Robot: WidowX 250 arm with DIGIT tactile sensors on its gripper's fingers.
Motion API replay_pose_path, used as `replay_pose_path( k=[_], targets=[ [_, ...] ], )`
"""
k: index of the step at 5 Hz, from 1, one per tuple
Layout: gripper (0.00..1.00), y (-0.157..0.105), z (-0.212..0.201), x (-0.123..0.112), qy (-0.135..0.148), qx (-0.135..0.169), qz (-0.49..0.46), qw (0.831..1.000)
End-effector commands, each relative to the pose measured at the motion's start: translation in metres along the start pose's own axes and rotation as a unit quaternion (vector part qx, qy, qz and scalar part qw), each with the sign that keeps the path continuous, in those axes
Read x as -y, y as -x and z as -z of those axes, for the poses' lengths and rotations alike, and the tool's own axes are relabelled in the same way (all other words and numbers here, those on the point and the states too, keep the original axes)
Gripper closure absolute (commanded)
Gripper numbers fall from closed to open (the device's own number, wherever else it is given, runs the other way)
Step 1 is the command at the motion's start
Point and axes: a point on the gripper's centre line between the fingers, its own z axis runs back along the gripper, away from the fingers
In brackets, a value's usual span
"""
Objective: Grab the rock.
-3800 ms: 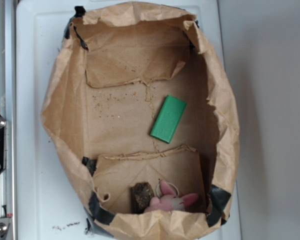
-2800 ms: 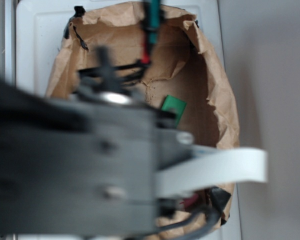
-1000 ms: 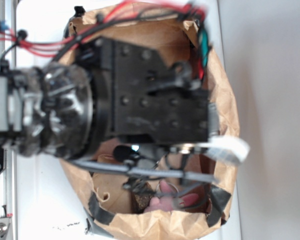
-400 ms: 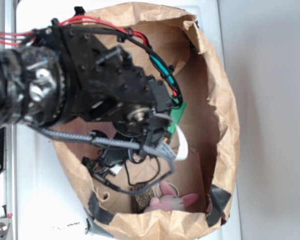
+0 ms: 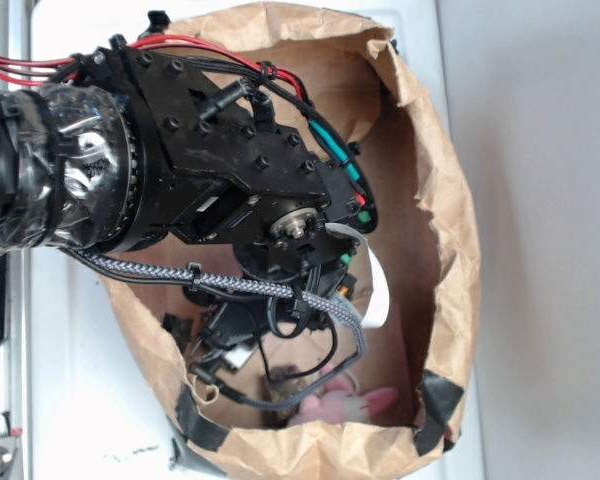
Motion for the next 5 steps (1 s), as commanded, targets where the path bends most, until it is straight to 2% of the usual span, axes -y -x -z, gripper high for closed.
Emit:
replay_pose_path(
  k=[1,4,5],
  targets=[
    [0.0,-0.007,-0.023,0.018,-0.002,0.021,0.044,0.999],
    [0.0,-0.007,-0.023,0.018,-0.002,0.021,0.044,0.999],
    [0.0,-0.013,-0.006,0.006,-0.011,0.024,0.023,0.999]
  ],
)
